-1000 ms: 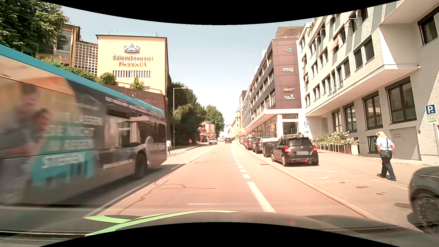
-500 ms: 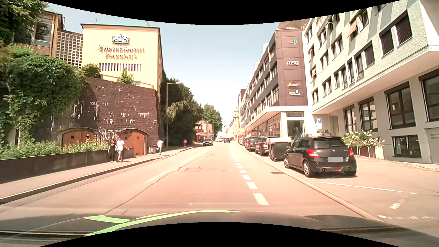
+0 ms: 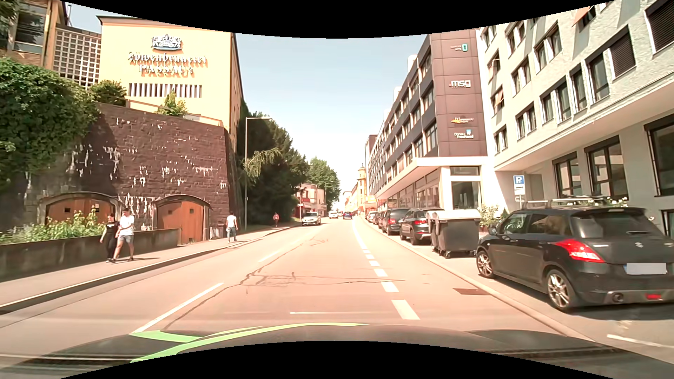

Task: Follow the waypoints while adhering to traffic rules and regulations

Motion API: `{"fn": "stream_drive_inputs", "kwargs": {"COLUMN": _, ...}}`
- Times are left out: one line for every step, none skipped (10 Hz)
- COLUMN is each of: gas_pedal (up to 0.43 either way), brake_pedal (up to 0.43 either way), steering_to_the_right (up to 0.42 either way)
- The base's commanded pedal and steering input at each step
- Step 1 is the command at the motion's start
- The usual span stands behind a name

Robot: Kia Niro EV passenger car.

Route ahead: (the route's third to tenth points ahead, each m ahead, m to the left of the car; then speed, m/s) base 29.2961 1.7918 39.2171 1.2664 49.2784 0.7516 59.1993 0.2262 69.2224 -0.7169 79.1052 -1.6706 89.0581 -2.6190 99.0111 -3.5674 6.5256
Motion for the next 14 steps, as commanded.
{"fn": "stream_drive_inputs", "kwargs": {"gas_pedal": 0.197, "brake_pedal": 0.0, "steering_to_the_right": 0.005}}
{"fn": "stream_drive_inputs", "kwargs": {"gas_pedal": 0.197, "brake_pedal": 0.0, "steering_to_the_right": 0.005}}
{"fn": "stream_drive_inputs", "kwargs": {"gas_pedal": 0.248, "brake_pedal": 0.0, "steering_to_the_right": 0.005}}
{"fn": "stream_drive_inputs", "kwargs": {"gas_pedal": 0.26, "brake_pedal": 0.0, "steering_to_the_right": 0.005}}
{"fn": "stream_drive_inputs", "kwargs": {"gas_pedal": 0.26, "brake_pedal": 0.0, "steering_to_the_right": 0.004}}
{"fn": "stream_drive_inputs", "kwargs": {"gas_pedal": 0.26, "brake_pedal": 0.0, "steering_to_the_right": 0.004}}
{"fn": "stream_drive_inputs", "kwargs": {"gas_pedal": 0.26, "brake_pedal": 0.0, "steering_to_the_right": 0.004}}
{"fn": "stream_drive_inputs", "kwargs": {"gas_pedal": 0.26, "brake_pedal": 0.0, "steering_to_the_right": 0.003}}
{"fn": "stream_drive_inputs", "kwargs": {"gas_pedal": 0.26, "brake_pedal": 0.0, "steering_to_the_right": 0.004}}
{"fn": "stream_drive_inputs", "kwargs": {"gas_pedal": 0.26, "brake_pedal": 0.0, "steering_to_the_right": 0.004}}
{"fn": "stream_drive_inputs", "kwargs": {"gas_pedal": 0.248, "brake_pedal": 0.0, "steering_to_the_right": 0.003}}
{"fn": "stream_drive_inputs", "kwargs": {"gas_pedal": 0.248, "brake_pedal": 0.0, "steering_to_the_right": 0.004}}
{"fn": "stream_drive_inputs", "kwargs": {"gas_pedal": 0.248, "brake_pedal": 0.0, "steering_to_the_right": 0.004}}
{"fn": "stream_drive_inputs", "kwargs": {"gas_pedal": 0.248, "brake_pedal": 0.0, "steering_to_the_right": 0.004}}
